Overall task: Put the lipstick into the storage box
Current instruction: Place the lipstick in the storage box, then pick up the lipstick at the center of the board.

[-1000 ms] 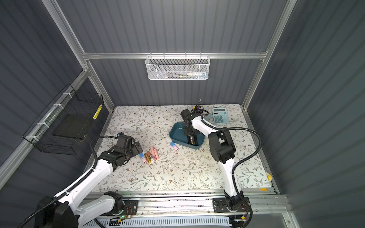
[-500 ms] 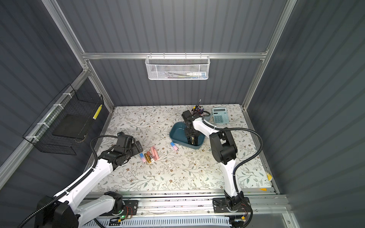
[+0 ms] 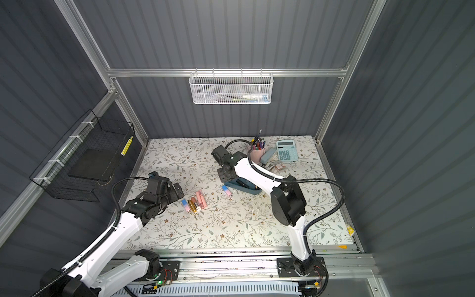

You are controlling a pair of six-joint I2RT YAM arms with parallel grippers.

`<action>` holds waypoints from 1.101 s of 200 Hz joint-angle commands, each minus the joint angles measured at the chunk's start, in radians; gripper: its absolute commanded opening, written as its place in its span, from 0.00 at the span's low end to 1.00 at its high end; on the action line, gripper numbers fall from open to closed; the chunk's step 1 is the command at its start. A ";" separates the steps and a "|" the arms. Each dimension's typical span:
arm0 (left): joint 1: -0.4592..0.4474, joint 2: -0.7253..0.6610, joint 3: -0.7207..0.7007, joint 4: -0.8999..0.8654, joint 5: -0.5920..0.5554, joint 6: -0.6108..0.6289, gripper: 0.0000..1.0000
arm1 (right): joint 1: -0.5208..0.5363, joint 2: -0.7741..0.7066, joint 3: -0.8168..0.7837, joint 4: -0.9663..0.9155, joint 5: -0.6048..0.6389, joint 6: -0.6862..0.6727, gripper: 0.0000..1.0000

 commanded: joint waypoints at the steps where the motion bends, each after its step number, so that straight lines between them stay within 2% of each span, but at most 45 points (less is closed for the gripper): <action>1: -0.003 -0.052 -0.011 -0.056 -0.009 -0.017 1.00 | 0.043 0.075 0.076 -0.050 -0.025 0.011 0.40; 54: -0.003 -0.132 -0.026 -0.102 -0.016 -0.039 1.00 | 0.129 0.200 0.191 -0.070 -0.085 0.025 0.41; 106: -0.003 -0.160 -0.014 -0.135 -0.024 -0.042 1.00 | 0.178 0.254 0.194 -0.050 -0.122 0.046 0.41; 220: -0.003 -0.176 -0.027 -0.144 -0.027 -0.044 1.00 | 0.200 0.321 0.207 -0.038 -0.147 0.061 0.41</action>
